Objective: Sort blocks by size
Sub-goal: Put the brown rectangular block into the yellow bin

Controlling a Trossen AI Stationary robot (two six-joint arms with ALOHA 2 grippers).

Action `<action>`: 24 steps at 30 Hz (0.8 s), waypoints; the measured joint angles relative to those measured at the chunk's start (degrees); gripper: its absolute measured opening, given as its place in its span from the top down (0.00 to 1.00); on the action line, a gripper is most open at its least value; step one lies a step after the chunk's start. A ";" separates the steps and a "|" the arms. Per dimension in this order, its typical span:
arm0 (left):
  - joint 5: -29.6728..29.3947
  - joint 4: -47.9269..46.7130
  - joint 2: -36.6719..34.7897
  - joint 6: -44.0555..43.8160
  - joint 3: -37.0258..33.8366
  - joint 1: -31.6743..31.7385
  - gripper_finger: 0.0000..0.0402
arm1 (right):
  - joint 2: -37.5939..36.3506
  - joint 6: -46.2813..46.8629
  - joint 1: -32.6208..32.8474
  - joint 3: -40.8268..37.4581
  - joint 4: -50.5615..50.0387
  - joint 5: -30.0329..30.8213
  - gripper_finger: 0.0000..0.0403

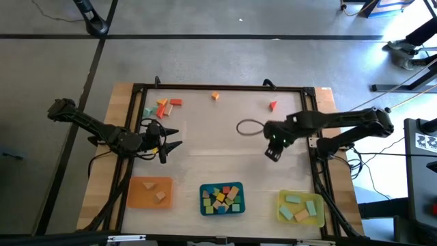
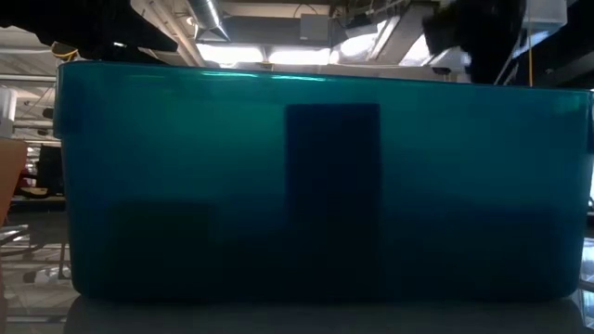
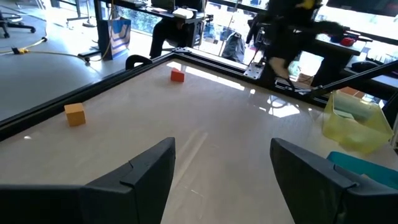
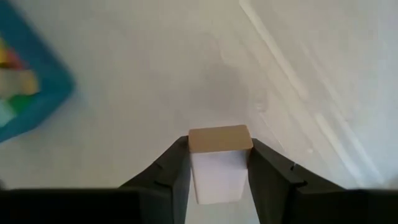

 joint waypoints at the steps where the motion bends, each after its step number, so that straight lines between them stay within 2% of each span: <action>1: 0.00 -0.02 0.00 -0.02 0.00 0.01 0.38 | 0.02 1.48 2.11 0.82 0.00 0.24 0.67; 7: 0.00 0.00 0.01 0.37 0.00 0.00 0.38 | 0.02 13.02 15.54 3.42 0.52 3.40 0.67; 18: 0.00 0.05 -0.02 0.33 0.00 0.01 0.38 | 0.13 41.76 39.31 3.42 0.82 11.95 0.67; 24: 0.00 0.05 -0.01 0.35 0.00 -0.01 0.38 | 2.09 57.27 48.43 3.44 0.84 14.25 0.67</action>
